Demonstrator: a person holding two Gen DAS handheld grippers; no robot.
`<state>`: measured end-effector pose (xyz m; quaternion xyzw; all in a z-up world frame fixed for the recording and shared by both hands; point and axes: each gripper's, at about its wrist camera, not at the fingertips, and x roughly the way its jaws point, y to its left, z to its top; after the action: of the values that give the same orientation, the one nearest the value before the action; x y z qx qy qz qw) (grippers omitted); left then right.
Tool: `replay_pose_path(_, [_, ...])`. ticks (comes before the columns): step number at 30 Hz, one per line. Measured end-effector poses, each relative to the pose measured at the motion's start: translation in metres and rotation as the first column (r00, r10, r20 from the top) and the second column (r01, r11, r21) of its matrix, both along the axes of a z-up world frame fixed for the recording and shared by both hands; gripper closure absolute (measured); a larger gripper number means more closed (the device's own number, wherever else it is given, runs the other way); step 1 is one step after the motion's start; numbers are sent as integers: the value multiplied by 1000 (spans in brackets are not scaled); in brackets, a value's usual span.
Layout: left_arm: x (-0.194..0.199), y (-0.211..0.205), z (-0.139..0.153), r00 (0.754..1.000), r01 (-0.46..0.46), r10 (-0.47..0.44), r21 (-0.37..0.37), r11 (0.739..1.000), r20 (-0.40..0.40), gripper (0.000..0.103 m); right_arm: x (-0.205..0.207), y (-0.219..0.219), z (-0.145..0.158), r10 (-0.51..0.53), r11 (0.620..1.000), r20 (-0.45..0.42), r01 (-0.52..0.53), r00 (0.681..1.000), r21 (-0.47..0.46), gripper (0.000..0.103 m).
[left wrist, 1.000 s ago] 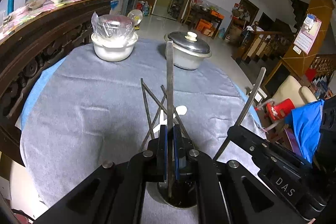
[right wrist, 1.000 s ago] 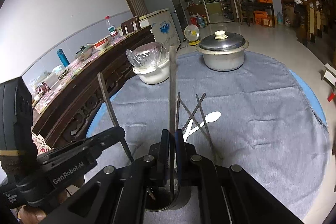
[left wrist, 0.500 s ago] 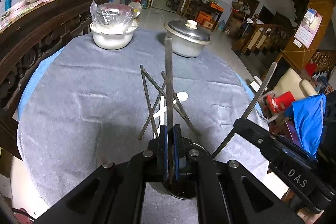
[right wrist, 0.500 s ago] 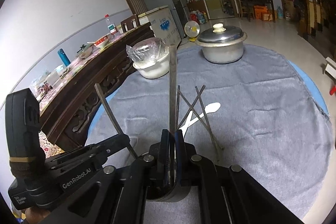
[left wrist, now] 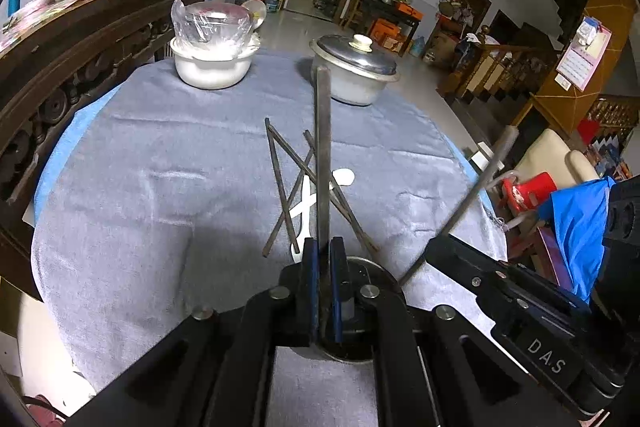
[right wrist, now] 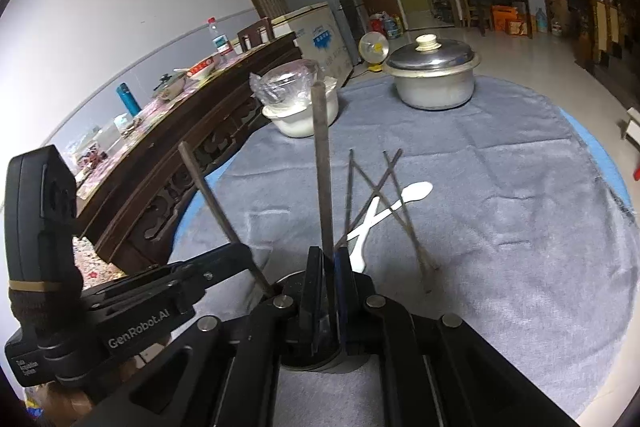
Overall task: Organize utensils
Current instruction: 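Lower the chopsticks into the black holder with both grippers, then open both grippers to release the chopsticks into the holder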
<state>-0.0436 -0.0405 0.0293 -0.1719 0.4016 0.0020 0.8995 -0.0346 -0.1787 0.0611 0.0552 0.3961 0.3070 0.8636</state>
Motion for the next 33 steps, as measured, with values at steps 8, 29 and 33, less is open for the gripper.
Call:
replay_pose_path(8, [-9,17,11,999,-40,40,-23,999,23,48,0,-10,5,10,1000,-24,-9,1000,24,93])
replay_pose_path(29, [3,129,-57,916,-356,351,10,935,-193,37,15,-116,-50,-223,974,-157,225,962,-9,51])
replay_pose_path(33, [15,130,-65,894,-374,380,69,925,-236,37,25,-142,-56,-231,972,-170,235,958,2,50])
